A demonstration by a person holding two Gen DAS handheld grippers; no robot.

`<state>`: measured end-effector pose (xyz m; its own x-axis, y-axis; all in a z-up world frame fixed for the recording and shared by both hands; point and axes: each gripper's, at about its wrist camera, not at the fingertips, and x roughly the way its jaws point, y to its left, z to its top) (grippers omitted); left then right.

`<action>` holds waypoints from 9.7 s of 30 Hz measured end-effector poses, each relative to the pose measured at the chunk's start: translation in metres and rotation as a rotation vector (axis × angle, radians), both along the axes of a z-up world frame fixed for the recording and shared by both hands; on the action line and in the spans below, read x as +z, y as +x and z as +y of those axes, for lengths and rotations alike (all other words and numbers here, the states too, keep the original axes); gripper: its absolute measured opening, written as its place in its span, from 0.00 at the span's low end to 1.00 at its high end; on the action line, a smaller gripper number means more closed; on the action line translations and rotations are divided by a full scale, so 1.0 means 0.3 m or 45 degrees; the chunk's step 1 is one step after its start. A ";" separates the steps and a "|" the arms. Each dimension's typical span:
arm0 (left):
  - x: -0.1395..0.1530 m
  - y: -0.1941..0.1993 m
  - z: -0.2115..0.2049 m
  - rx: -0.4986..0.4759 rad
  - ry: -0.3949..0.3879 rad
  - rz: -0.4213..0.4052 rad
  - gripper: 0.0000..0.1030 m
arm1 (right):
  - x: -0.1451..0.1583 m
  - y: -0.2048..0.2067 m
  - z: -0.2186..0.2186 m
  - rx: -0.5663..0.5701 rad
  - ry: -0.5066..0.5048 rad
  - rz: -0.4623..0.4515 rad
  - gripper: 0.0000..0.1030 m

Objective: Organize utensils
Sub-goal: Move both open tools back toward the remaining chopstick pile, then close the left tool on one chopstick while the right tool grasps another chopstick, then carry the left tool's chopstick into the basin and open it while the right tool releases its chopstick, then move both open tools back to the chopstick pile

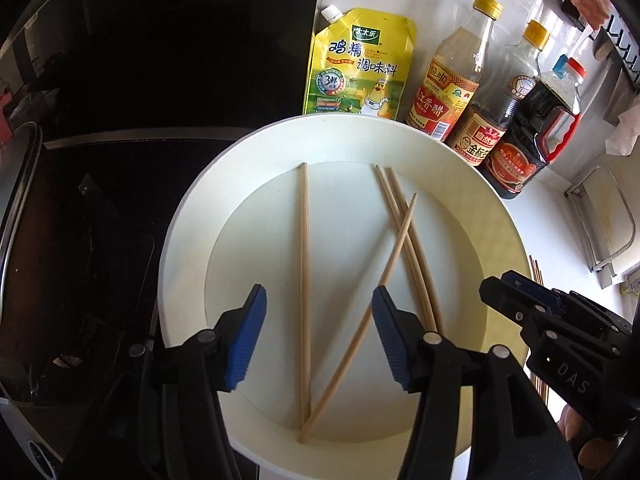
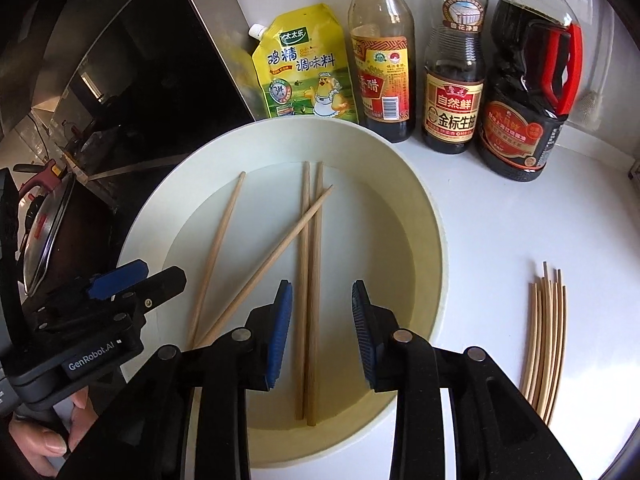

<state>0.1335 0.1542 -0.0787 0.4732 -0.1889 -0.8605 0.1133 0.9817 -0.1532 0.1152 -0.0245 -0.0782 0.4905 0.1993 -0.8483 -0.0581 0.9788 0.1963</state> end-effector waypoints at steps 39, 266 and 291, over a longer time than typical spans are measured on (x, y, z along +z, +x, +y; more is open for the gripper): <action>0.174 -0.337 -0.229 -0.068 -0.027 -0.092 0.63 | 0.183 -0.370 -0.274 -0.034 -0.004 -0.106 0.40; 0.063 -0.400 -0.534 -0.170 0.022 0.003 0.73 | 0.002 -0.503 -0.601 -0.181 -0.064 -0.008 0.41; -0.113 -0.475 -0.657 -0.171 0.068 0.081 0.74 | -0.226 -0.413 -0.658 -0.127 -0.116 0.040 0.43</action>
<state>-0.0091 -0.0428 -0.1127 0.3912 -0.2001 -0.8983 0.2358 0.9653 -0.1123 -0.0087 -0.2217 -0.1459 0.4767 0.0724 -0.8761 0.0450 0.9933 0.1066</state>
